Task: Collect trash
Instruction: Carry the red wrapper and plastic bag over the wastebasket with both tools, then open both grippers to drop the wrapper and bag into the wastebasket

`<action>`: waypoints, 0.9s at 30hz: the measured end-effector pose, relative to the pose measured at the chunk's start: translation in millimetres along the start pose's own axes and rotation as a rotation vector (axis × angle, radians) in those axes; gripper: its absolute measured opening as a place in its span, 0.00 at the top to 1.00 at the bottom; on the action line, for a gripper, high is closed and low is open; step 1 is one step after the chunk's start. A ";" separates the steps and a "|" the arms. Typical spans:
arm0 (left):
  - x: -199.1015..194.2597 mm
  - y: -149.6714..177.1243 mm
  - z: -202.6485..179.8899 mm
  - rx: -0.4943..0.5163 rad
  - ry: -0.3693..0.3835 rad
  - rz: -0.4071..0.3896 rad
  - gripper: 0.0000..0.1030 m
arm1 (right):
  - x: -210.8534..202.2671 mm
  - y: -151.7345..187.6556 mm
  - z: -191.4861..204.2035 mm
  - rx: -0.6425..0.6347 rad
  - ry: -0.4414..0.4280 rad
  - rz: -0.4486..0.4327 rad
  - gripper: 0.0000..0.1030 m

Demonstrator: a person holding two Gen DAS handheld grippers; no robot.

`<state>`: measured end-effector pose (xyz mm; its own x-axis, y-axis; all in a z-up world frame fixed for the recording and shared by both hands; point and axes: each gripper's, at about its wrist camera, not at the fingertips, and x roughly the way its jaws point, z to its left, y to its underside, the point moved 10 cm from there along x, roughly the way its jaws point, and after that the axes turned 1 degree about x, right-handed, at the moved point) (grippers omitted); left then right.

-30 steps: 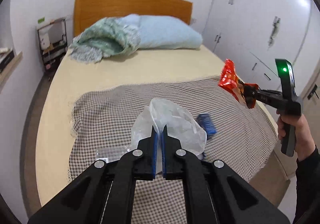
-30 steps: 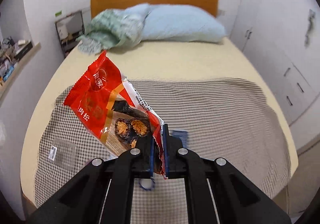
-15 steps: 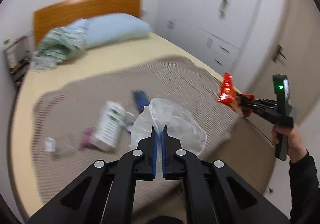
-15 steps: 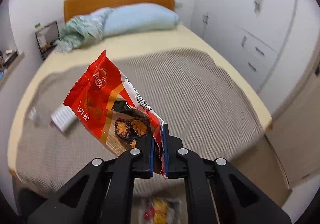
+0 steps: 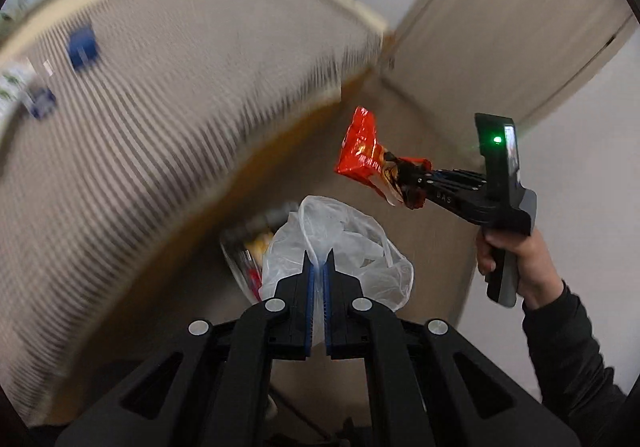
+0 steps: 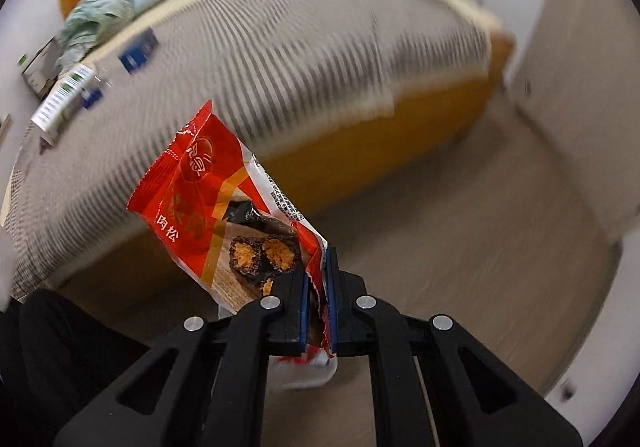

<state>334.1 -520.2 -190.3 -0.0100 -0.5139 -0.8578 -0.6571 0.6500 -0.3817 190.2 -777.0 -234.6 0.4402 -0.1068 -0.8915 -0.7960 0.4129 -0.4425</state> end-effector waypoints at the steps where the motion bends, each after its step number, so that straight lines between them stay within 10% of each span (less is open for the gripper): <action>1: 21.1 9.4 1.6 -0.009 0.004 0.044 0.99 | 11.0 14.0 -5.5 0.024 -0.005 0.016 0.93; 8: 129.0 58.4 49.2 -0.107 -0.057 0.232 0.99 | 120.2 134.0 -4.5 0.241 -0.017 0.225 0.93; 14: 176.1 84.0 77.5 -0.142 -0.085 0.304 0.99 | 185.8 153.1 5.9 0.361 0.054 0.303 0.89; 17: 192.8 87.8 85.5 -0.157 -0.103 0.332 0.99 | 209.5 151.6 -0.3 0.404 0.108 0.308 0.30; 27: 254.0 65.9 97.8 -0.106 -0.174 0.415 0.98 | 176.3 151.5 -30.9 0.462 0.177 0.208 0.26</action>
<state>362.0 -553.2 -467.0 -0.1683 -0.1147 -0.9790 -0.6979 0.7153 0.0361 134.4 -761.2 -461.7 0.1841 -0.1152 -0.9761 -0.5752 0.7926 -0.2020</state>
